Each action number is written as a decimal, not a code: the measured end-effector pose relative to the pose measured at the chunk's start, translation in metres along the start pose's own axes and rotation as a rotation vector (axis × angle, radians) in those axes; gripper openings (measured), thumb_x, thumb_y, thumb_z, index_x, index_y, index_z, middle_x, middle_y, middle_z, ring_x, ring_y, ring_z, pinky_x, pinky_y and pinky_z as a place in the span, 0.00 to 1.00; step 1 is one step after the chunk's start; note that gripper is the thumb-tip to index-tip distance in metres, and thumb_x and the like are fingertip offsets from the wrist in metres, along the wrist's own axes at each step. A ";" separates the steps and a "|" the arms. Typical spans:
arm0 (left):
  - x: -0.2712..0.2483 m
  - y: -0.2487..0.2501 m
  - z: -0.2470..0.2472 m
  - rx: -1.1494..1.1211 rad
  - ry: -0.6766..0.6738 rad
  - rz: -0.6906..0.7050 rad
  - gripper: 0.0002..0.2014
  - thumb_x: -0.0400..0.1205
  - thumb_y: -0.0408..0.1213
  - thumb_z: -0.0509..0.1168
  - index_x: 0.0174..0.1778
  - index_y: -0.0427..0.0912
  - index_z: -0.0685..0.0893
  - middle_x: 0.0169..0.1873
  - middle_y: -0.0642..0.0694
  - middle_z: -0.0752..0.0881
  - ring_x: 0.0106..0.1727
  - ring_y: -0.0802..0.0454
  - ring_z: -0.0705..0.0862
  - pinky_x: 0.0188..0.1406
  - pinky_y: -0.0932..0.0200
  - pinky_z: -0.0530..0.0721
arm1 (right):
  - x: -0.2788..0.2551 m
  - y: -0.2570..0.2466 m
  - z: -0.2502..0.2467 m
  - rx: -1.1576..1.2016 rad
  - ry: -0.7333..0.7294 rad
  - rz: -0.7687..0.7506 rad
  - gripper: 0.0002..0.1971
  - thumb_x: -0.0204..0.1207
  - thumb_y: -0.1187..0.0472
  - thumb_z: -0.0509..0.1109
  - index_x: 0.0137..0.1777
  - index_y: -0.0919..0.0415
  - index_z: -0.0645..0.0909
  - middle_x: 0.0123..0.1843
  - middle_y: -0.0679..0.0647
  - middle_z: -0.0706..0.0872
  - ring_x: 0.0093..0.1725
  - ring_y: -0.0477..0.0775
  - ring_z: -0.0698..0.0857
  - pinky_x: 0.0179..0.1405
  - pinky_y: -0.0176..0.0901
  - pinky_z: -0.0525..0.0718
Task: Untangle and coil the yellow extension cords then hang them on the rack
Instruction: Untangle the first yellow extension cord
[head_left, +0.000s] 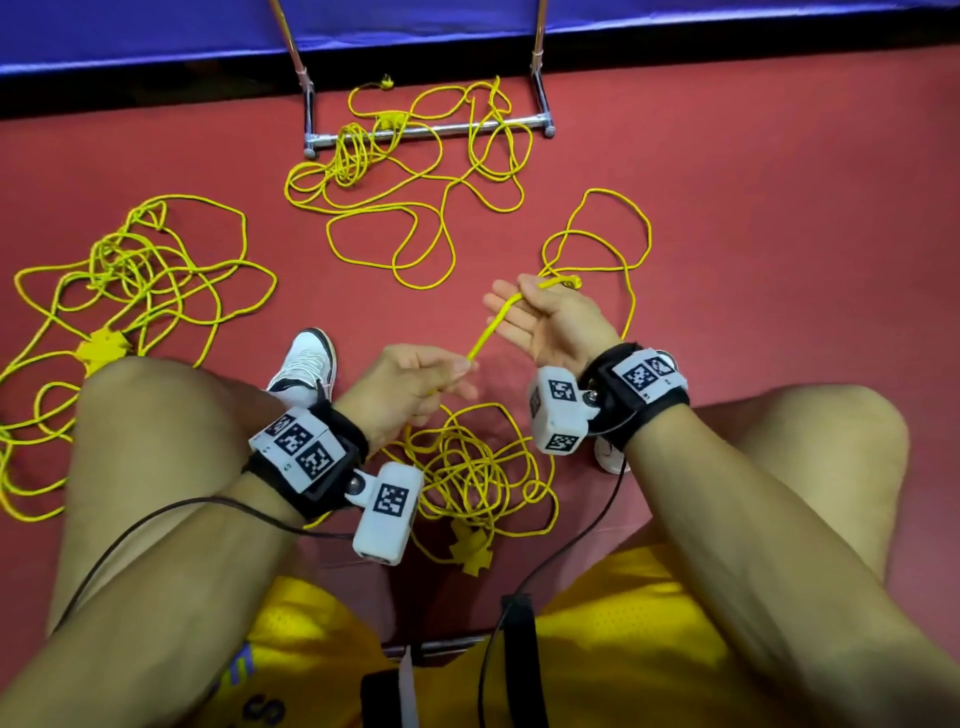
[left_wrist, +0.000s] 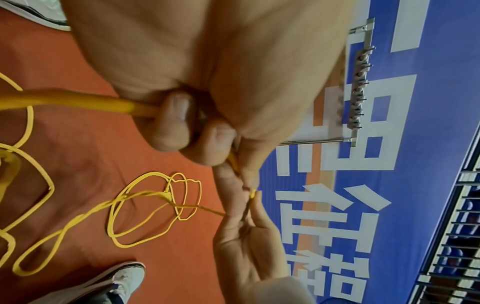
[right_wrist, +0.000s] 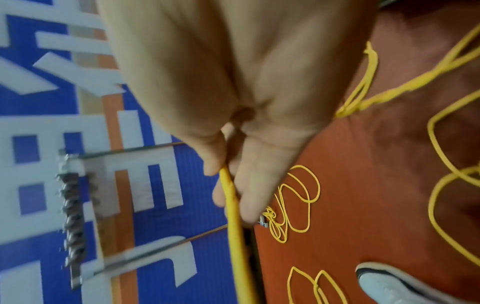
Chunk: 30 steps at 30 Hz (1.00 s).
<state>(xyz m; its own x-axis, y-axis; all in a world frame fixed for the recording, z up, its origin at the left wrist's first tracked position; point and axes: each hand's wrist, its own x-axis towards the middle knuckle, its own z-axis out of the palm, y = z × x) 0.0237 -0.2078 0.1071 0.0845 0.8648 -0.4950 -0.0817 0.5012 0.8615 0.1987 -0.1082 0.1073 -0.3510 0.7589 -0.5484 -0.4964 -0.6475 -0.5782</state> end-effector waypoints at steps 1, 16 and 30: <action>0.000 0.001 -0.001 -0.018 0.025 0.004 0.06 0.86 0.31 0.64 0.50 0.37 0.86 0.34 0.42 0.91 0.15 0.63 0.59 0.15 0.71 0.56 | 0.002 0.000 -0.002 -0.054 0.061 -0.021 0.03 0.86 0.67 0.62 0.50 0.61 0.74 0.38 0.57 0.92 0.38 0.55 0.93 0.31 0.45 0.90; -0.003 0.003 -0.001 -0.018 0.054 -0.022 0.05 0.83 0.27 0.67 0.50 0.38 0.87 0.36 0.42 0.92 0.15 0.62 0.60 0.15 0.70 0.58 | 0.010 0.008 -0.015 -0.178 0.310 -0.013 0.10 0.81 0.61 0.72 0.55 0.66 0.77 0.36 0.58 0.89 0.29 0.52 0.90 0.26 0.41 0.88; -0.006 0.004 0.006 -0.033 -0.070 -0.080 0.06 0.86 0.33 0.63 0.48 0.36 0.84 0.29 0.44 0.88 0.16 0.62 0.61 0.17 0.67 0.56 | 0.011 -0.045 -0.034 0.036 0.492 -0.277 0.11 0.89 0.66 0.51 0.64 0.59 0.72 0.50 0.54 0.80 0.36 0.45 0.82 0.21 0.34 0.84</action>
<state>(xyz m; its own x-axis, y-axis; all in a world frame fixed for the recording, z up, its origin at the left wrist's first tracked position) 0.0285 -0.2112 0.1142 0.1610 0.8180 -0.5523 -0.1042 0.5705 0.8146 0.2442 -0.0727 0.1064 0.2037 0.7728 -0.6011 -0.5472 -0.4192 -0.7244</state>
